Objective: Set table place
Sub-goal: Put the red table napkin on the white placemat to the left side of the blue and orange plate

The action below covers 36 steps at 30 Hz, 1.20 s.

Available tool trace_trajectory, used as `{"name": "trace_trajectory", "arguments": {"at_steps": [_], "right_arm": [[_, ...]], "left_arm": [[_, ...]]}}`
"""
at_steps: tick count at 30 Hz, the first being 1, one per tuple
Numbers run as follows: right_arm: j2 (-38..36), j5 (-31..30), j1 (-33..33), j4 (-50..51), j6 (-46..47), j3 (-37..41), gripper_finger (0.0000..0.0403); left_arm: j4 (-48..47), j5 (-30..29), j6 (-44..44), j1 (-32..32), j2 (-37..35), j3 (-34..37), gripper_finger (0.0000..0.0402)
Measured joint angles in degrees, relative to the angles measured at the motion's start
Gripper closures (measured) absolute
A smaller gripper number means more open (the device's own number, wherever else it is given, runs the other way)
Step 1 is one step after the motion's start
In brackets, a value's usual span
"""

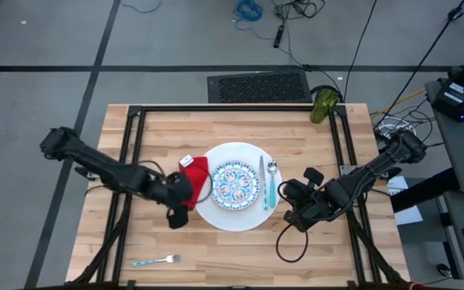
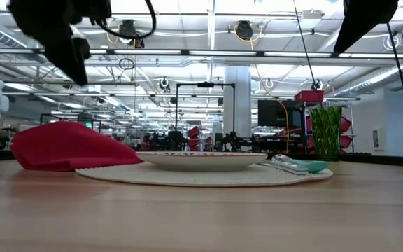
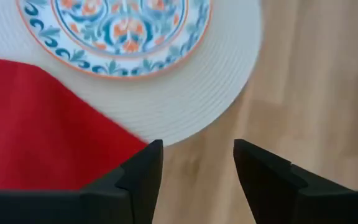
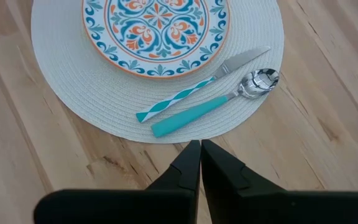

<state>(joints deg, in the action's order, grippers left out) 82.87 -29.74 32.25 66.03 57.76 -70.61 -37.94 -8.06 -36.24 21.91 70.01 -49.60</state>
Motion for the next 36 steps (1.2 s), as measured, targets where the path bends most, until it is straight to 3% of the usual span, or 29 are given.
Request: {"name": "trace_trajectory", "arguments": {"at_steps": [9,18,30,33,36], "right_arm": [[0.0,0.0,0.0,0.0,0.0,0.0,0.0403],[0.0,-0.3,0.0,0.0,0.0,0.0,0.0403],[0.0,-0.3,0.0,-0.1,0.0,0.0,0.0403],[0.0,-0.3,0.0,-0.1,0.0,0.0,0.0403],[0.0,-0.3,0.0,-0.1,0.0,0.0,0.0403]], "left_arm": [[-0.4,-1.1,13.1,0.2,13.1,0.0,0.0220],[0.9,-1.7,19.8,0.1,18.9,0.5,0.0220],[1.6,-1.8,16.3,-0.4,23.4,0.5,0.0222],[1.6,-1.6,14.4,-0.6,23.4,0.5,0.0244],[1.7,-1.5,13.2,-0.9,23.5,0.5,0.0290]]}}
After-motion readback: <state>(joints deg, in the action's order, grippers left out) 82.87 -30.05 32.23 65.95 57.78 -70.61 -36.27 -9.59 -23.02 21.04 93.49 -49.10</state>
